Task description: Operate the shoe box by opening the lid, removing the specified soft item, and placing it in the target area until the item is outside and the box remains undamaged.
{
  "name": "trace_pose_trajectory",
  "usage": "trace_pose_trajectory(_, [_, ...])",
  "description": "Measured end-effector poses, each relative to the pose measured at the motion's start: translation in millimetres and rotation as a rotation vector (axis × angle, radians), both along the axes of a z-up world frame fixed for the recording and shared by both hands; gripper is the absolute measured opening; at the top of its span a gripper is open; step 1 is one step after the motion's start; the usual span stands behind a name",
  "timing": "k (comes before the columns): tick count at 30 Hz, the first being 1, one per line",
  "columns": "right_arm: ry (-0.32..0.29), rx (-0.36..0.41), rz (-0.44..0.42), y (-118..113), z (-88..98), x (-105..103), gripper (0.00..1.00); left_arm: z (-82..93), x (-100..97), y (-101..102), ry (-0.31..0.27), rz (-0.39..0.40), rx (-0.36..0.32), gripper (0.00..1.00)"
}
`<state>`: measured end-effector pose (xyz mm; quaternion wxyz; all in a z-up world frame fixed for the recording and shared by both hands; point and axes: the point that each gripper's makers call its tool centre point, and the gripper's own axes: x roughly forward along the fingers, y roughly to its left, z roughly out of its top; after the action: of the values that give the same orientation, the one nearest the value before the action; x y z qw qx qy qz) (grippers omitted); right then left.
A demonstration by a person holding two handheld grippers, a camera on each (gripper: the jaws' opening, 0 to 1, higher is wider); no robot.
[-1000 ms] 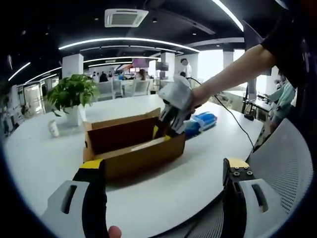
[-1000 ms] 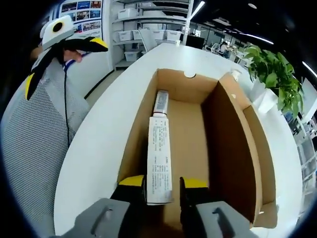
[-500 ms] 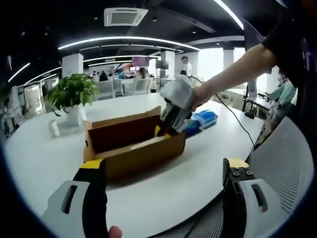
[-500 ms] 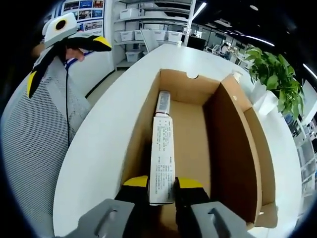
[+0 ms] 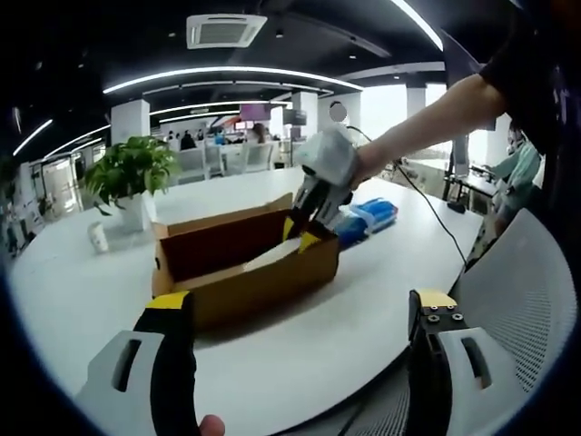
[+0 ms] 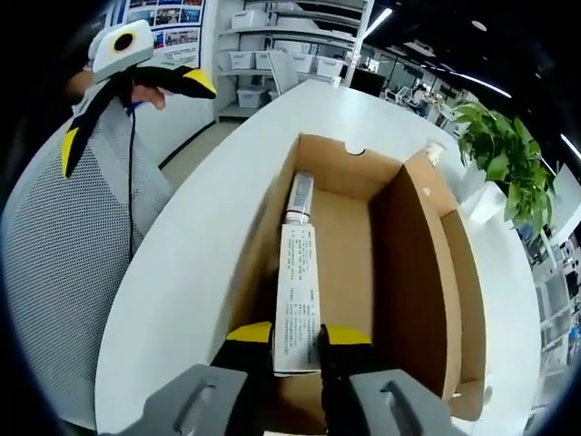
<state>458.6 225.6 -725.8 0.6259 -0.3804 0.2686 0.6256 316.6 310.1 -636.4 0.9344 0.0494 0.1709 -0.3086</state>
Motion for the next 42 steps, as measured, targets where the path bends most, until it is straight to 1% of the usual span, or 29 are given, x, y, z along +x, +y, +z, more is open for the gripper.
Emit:
trace_pose_trajectory(5, [-0.001, 0.023, -0.017, 0, 10.6, 5, 0.14, -1.3, -0.2, 0, 0.007, -0.003, -0.001, 0.98])
trace_pose_trajectory(11, [-0.014, 0.037, -0.002, 2, 22.1, 6, 0.14, -1.4, -0.3, 0, 0.004, -0.005, 0.002, 0.98])
trace_pose_trajectory(14, [-0.006, 0.051, -0.01, 2, 27.0, 7, 0.14, -1.2, -0.5, -1, 0.003, -0.005, 0.003, 0.98])
trace_pose_trajectory(20, [-0.011, 0.073, -0.012, 0, 40.3, 8, 0.14, -1.8, -0.9, -1, 0.006, -0.004, 0.005, 0.98])
trace_pose_trajectory(24, [0.001, 0.105, -0.031, -2, 50.2, 9, 0.14, -1.2, -1.4, -1, 0.002, -0.005, 0.006, 0.98])
trace_pose_trajectory(30, [-0.01, 0.115, -0.031, -7, 60.0, 8, 0.14, 1.0, -0.1, 1, -0.003, 0.011, -0.012, 0.97])
trace_pose_trajectory(42, [-0.031, 0.14, -0.046, -18, 75.8, 12, 0.14, -0.7, -1.2, 1, 0.001, 0.007, -0.008, 0.97])
